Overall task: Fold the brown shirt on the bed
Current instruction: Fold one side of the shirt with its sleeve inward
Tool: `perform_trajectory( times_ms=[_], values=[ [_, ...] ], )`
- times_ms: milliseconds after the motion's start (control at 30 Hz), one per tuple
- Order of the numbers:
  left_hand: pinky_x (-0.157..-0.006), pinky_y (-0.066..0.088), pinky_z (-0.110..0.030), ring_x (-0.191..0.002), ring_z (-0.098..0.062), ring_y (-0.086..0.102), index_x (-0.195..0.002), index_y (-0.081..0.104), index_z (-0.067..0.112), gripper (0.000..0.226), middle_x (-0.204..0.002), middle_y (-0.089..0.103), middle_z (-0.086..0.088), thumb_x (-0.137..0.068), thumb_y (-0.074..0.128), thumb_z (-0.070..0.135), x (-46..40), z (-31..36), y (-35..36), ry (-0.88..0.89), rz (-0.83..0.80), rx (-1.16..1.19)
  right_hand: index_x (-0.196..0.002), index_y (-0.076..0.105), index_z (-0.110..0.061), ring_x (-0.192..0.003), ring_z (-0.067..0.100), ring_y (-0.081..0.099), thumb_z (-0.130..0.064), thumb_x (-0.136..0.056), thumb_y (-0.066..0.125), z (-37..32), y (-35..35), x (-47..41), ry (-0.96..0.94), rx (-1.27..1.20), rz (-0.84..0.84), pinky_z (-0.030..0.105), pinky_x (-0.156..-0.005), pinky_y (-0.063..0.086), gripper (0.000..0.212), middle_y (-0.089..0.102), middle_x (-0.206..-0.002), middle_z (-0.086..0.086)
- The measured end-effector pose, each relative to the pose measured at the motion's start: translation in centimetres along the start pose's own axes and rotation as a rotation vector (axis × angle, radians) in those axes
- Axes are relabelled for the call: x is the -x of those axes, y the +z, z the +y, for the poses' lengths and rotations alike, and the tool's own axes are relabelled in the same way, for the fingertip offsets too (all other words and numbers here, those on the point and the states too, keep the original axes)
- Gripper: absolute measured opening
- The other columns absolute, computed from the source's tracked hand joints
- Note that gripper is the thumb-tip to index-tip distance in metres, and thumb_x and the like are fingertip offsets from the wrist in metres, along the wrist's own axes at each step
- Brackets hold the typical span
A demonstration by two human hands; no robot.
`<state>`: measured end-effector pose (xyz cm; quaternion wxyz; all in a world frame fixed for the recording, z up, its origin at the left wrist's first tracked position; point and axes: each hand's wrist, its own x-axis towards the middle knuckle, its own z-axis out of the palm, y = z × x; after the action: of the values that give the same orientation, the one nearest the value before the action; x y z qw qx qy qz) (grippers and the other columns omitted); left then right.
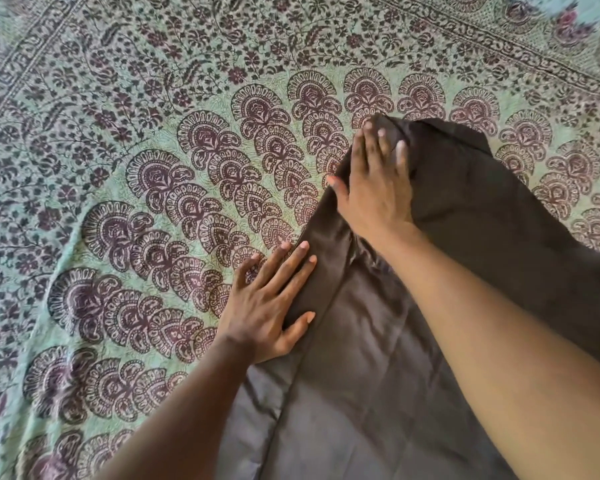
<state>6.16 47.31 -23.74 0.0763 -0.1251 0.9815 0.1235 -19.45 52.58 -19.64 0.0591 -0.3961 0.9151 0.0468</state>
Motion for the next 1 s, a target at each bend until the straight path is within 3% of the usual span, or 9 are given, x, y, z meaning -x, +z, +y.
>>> perform_trajectory(
  times_ms=[100,233,533,633,733,833,933,1000],
  values=[
    [-0.125,0.021,-0.055,-0.163,-0.017,0.003,-0.168,0.012,0.029,0.088,-0.176,0.000,0.007,-0.095,0.042,0.069,-0.1,0.0,-0.3,0.018,0.001,0.042,-0.162,0.025,-0.004,-0.159,0.030,0.018,-0.051,-0.104,0.034,-2.3,1.9,6.4,-0.104,-0.075,0.060,0.051,-0.128,0.005,0.075,0.020,-0.171,0.015],
    [-0.130,0.012,-0.053,-0.163,-0.021,0.001,-0.168,0.014,0.023,0.097,-0.177,0.000,0.000,-0.090,0.052,0.066,2.8,-0.8,-0.3,0.144,-0.020,0.076,-0.163,0.029,-0.013,-0.159,0.030,0.018,-0.060,-0.098,0.021,-3.5,4.6,11.5,-0.096,-0.057,-0.059,0.054,-0.126,0.014,0.080,0.019,-0.172,0.012],
    [-0.125,0.021,-0.051,-0.162,-0.027,0.010,-0.166,0.022,0.013,0.092,-0.176,0.009,-0.008,-0.095,0.052,0.064,22.8,-1.0,3.3,0.271,-0.113,0.004,-0.165,0.023,-0.023,-0.160,0.032,0.012,-0.061,-0.100,0.034,-9.8,6.3,23.1,-0.188,-0.113,-0.071,0.057,-0.126,0.015,0.076,0.010,-0.174,0.011],
    [-0.124,0.024,-0.051,-0.162,-0.026,0.015,-0.164,0.029,0.012,0.078,-0.175,0.015,-0.005,-0.099,0.054,0.048,26.9,-1.2,3.4,0.301,-0.091,0.148,-0.166,0.017,-0.026,-0.161,0.033,0.001,-0.063,-0.101,0.038,-12.1,6.9,28.7,-0.180,-0.141,-0.107,0.057,-0.127,0.012,0.078,0.000,-0.174,0.011],
    [-0.121,0.032,-0.049,-0.157,-0.026,0.030,-0.160,0.037,0.010,0.060,-0.172,0.025,-0.005,-0.103,0.046,0.027,27.0,-1.6,2.9,0.116,0.063,0.352,-0.166,0.016,-0.027,-0.161,0.035,-0.001,-0.062,-0.100,0.042,-14.4,7.5,34.7,-0.178,-0.142,-0.137,0.061,-0.127,0.013,0.079,-0.003,-0.174,0.013],
    [-0.125,0.028,-0.051,-0.159,-0.028,0.024,-0.163,0.031,0.010,0.060,-0.173,0.022,-0.006,-0.106,0.034,0.029,23.5,-2.4,2.1,-0.007,0.068,0.244,-0.166,0.020,-0.023,-0.161,0.032,0.006,-0.060,-0.102,0.040,-16.8,7.8,40.6,-0.177,-0.149,-0.154,0.058,-0.126,0.019,0.076,0.003,-0.174,0.013],
    [-0.127,0.022,-0.055,-0.162,-0.024,0.012,-0.166,0.018,0.013,0.068,-0.176,0.009,-0.004,-0.108,0.032,0.044,21.5,-3.8,2.1,0.180,-0.070,0.034,-0.163,0.027,-0.014,-0.160,0.027,0.013,-0.048,-0.106,0.038,-17.8,7.8,43.9,-0.150,-0.178,-0.101,0.054,-0.123,0.029,0.067,0.012,-0.174,0.009],
    [-0.128,0.018,-0.054,-0.163,-0.023,0.007,-0.167,0.012,0.014,0.077,-0.176,0.002,-0.004,-0.106,0.034,0.054,22.9,-4.5,2.4,0.308,-0.123,-0.061,-0.163,0.027,-0.011,-0.160,0.026,0.014,-0.042,-0.106,0.044,-17.9,7.4,44.2,-0.054,-0.240,-0.030,0.053,-0.125,0.026,0.067,0.014,-0.174,0.007]
  ],
)
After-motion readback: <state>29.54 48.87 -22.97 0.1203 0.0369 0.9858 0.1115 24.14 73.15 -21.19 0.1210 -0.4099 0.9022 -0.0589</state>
